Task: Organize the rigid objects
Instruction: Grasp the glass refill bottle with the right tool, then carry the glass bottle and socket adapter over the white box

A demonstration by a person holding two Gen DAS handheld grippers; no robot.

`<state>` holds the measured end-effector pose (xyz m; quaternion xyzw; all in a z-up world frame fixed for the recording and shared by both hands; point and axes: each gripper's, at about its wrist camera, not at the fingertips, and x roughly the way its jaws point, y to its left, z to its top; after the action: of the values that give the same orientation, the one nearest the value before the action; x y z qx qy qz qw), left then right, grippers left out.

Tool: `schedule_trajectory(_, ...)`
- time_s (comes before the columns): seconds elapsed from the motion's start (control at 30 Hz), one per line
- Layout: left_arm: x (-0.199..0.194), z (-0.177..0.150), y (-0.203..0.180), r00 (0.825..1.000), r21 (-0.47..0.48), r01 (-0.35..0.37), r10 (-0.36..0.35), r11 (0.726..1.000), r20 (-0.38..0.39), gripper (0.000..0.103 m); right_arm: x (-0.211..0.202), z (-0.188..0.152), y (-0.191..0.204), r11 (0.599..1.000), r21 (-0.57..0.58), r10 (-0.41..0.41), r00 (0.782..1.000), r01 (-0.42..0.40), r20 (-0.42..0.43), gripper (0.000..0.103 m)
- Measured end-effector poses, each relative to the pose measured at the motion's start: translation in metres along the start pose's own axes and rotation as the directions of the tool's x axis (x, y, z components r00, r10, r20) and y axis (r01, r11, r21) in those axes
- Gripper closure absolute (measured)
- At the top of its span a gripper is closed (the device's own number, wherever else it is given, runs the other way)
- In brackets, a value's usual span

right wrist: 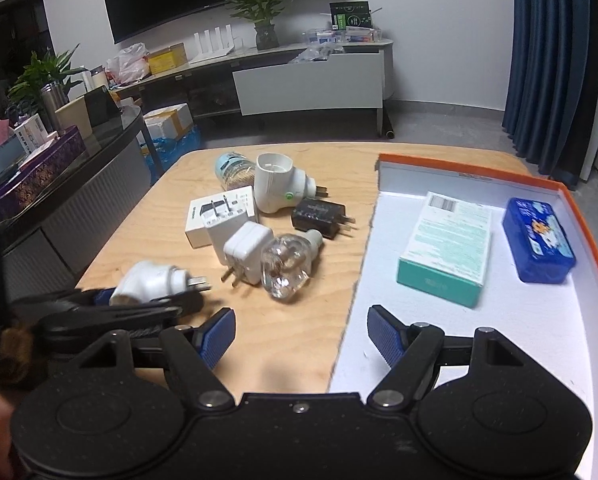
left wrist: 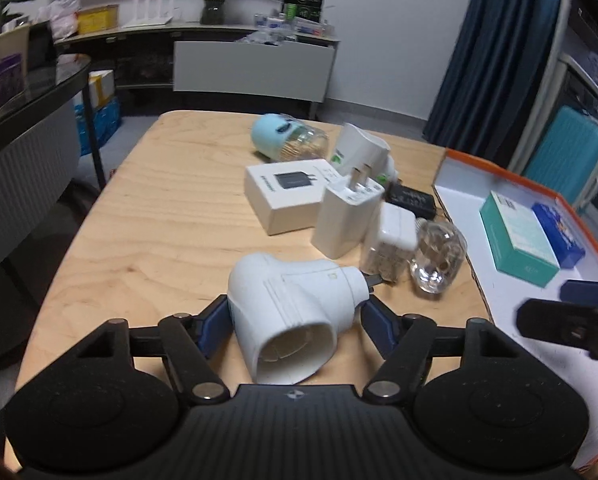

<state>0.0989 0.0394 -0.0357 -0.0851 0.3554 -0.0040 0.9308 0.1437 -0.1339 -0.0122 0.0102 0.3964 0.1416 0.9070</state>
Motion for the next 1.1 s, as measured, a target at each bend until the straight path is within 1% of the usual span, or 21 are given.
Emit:
schedule_trajectory(0.2, -0.010, 0.007, 0.005, 1.000, -0.014, 0.001, 0.000, 1.000, 0.022, 0.031, 0.035, 0.019, 0.011, 1.000, -0.004, -0.003, 0.999, 0.003, -0.032, 0.017)
schedule_trajectory(0.27, -0.013, 0.010, 0.008, 1.000, -0.022, 0.003, -0.003, 1.000, 0.031, 0.031, 0.046, 0.024, 0.015, 0.999, -0.019, -0.032, 0.999, 0.032, -0.043, 0.017)
schedule_trajectory(0.3, -0.014, 0.012, 0.009, 0.999, -0.026, 0.005, -0.004, 1.000, 0.032, 0.031, 0.052, 0.026, 0.016, 0.999, -0.025, -0.049, 0.998, 0.048, -0.049, 0.020)
schedule_trajectory(0.33, -0.014, 0.013, 0.010, 0.999, -0.028, 0.006, -0.005, 1.000, 0.032, 0.031, 0.057, 0.029, 0.015, 0.998, -0.026, -0.062, 0.997, 0.060, -0.055, 0.026)
schedule_trajectory(0.5, -0.014, 0.014, 0.013, 1.000, -0.029, 0.008, -0.007, 1.000, 0.030, 0.031, 0.082, 0.036, 0.012, 0.995, -0.037, -0.099, 0.991, 0.095, -0.093, 0.035)
schedule_trajectory(0.57, -0.013, 0.014, 0.015, 0.999, -0.038, 0.014, -0.012, 0.999, 0.029, 0.031, 0.090, 0.037, 0.012, 0.994, -0.044, -0.100, 0.989, 0.095, -0.106, 0.043)
schedule_trajectory(0.63, -0.012, 0.015, 0.017, 0.999, -0.046, 0.016, -0.014, 0.999, 0.028, 0.031, 0.098, 0.037, 0.011, 0.995, -0.037, -0.094, 0.988, 0.090, -0.122, 0.058)
schedule_trajectory(0.67, -0.012, 0.016, 0.017, 0.999, -0.049, 0.014, -0.013, 0.999, 0.029, 0.031, 0.100, 0.037, 0.011, 0.996, -0.032, -0.087, 0.989, 0.084, -0.121, 0.063)
schedule_trajectory(0.7, -0.012, 0.016, 0.017, 0.999, -0.051, 0.015, -0.014, 0.999, 0.029, 0.031, 0.100, 0.036, 0.010, 0.996, -0.031, -0.086, 0.990, 0.083, -0.114, 0.066)
schedule_trajectory(0.83, -0.013, 0.017, 0.015, 0.999, -0.054, 0.018, -0.016, 0.998, 0.031, 0.031, 0.089, 0.033, 0.011, 0.997, -0.021, -0.071, 0.992, 0.069, -0.100, 0.066)
schedule_trajectory(1.0, -0.018, 0.020, 0.010, 0.999, -0.059, 0.012, -0.010, 0.998, 0.038, 0.031, 0.057, 0.027, 0.017, 0.997, -0.064, -0.056, 0.997, 0.053, -0.046, 0.066)
schedule_trajectory(1.1, -0.022, 0.023, 0.007, 0.999, -0.066, 0.011, -0.008, 0.998, 0.045, 0.031, 0.035, 0.026, 0.017, 0.997, -0.068, -0.039, 0.999, 0.039, -0.008, 0.066)
